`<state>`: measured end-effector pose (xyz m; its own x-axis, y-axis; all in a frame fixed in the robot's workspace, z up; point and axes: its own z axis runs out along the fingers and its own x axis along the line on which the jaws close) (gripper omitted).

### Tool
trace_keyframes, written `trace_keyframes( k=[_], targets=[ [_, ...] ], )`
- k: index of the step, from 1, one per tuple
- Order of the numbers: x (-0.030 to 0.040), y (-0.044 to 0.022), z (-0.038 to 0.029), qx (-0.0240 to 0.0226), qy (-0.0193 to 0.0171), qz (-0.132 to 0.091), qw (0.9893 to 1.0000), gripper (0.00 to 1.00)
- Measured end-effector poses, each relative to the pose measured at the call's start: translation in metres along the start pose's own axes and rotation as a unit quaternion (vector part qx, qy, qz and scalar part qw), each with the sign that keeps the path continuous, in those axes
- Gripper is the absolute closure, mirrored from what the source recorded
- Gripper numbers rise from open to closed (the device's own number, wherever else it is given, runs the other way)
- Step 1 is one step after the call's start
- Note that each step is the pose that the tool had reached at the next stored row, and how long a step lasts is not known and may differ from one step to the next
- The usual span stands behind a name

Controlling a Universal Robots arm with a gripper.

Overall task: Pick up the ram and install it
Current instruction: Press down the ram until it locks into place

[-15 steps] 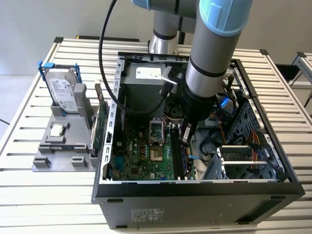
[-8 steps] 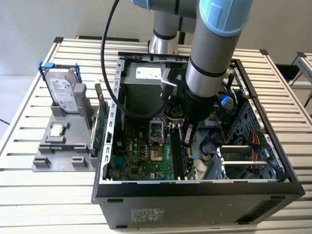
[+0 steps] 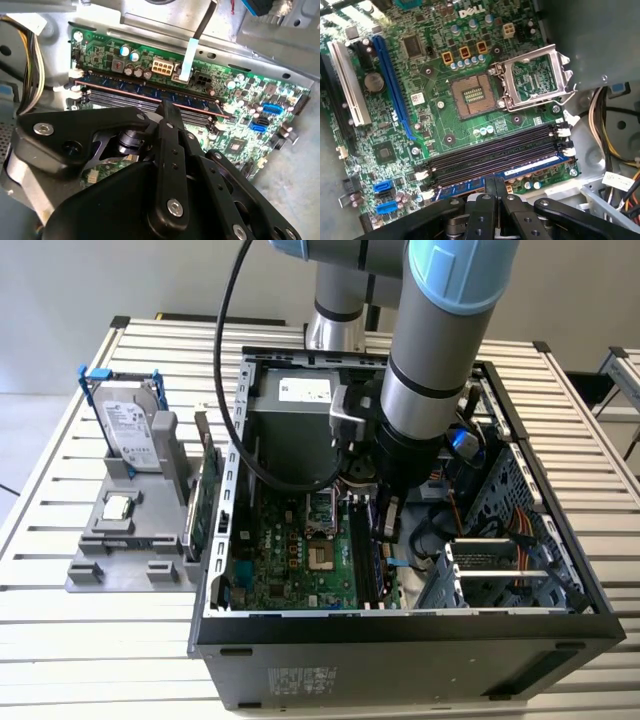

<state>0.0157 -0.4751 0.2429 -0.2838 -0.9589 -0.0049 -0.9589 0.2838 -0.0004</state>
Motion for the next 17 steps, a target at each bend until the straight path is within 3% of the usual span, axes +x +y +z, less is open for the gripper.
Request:
trace_keyframes(
  k=[4,9,13,17],
  targets=[
    [-0.0002,0.0001,0.0,-0.0001,0.0,-0.024,0.9997,1.0],
    [-0.0004,0.0002,0.0,-0.0003,0.0,-0.054,0.9985,1.0],
    [-0.0006,0.0002,0.0,-0.0004,0.0,-0.079,0.9969,1.0],
    [-0.0006,0.0002,0.0,-0.0005,0.0,-0.105,0.9945,1.0]
  ],
)
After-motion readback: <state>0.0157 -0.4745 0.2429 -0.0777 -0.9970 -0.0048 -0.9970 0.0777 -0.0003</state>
